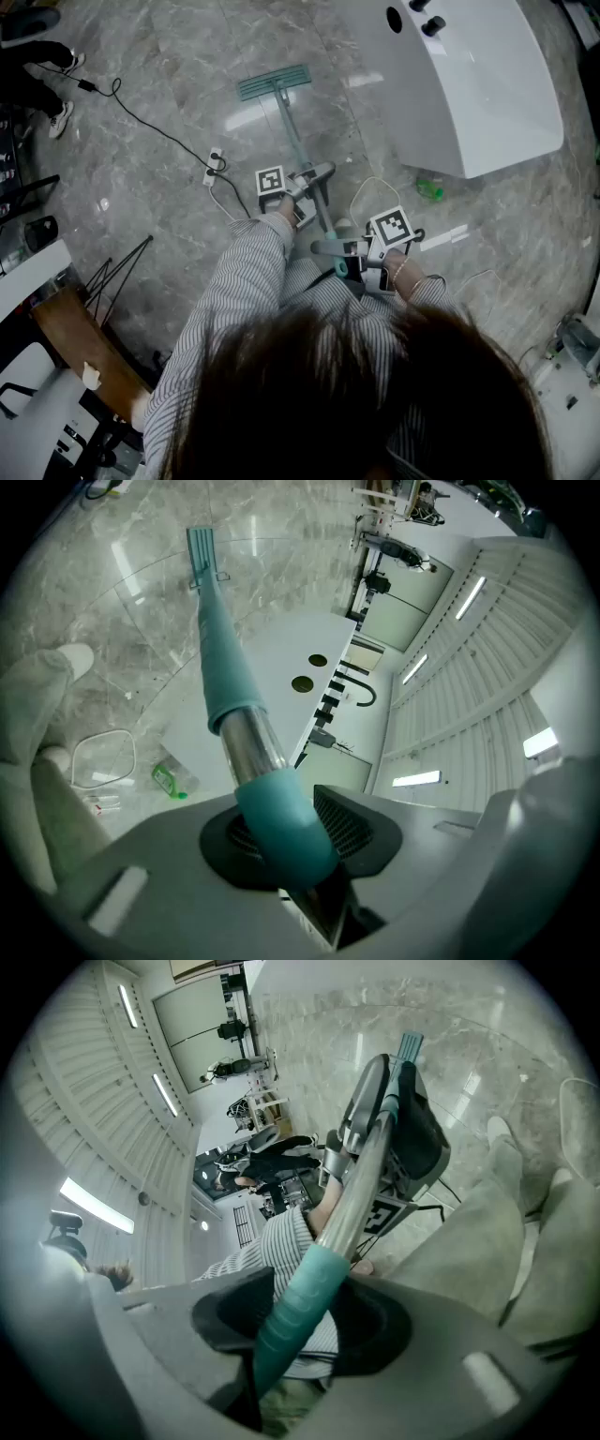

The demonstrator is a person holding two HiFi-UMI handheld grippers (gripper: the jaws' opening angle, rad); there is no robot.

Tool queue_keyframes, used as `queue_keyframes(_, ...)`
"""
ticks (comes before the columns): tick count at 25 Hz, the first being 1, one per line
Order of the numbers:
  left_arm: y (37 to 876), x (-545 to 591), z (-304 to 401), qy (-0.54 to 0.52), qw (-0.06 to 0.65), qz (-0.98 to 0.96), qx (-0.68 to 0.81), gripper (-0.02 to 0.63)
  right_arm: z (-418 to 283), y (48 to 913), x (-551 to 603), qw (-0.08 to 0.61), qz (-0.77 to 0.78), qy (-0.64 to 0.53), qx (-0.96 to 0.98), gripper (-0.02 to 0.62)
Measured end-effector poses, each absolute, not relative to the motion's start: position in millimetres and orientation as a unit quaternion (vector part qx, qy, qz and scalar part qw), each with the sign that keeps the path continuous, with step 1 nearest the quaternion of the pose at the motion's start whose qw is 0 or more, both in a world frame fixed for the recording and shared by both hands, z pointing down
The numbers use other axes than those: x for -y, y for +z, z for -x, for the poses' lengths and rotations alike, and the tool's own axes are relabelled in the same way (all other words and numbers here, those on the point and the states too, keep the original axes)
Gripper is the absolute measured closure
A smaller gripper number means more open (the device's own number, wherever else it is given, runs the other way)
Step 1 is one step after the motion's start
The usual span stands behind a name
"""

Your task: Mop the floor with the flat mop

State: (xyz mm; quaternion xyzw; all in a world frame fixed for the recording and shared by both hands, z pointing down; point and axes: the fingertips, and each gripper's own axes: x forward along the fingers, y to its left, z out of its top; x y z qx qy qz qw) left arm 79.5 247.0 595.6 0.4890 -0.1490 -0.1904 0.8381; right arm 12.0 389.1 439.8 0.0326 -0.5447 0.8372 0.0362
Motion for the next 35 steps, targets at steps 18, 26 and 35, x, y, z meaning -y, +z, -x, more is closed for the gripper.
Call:
queue_keyframes(18,581,-258,-77,-0.172,0.885,-0.426,0.079,0.506,-26,445,-384,0.079,-0.027,0.842,0.533,0.426)
queue_keyframes(26,581,-247,-81,-0.212,0.867,-0.43,0.138,0.478,-40,445,-363,0.054,-0.009,0.849,0.526,0.422)
queue_keyframes(35,588,-135,-59,-0.275,0.84,-0.429,0.185,0.472,-30,459,-255,0.041,-0.055,0.847,0.527,0.423)
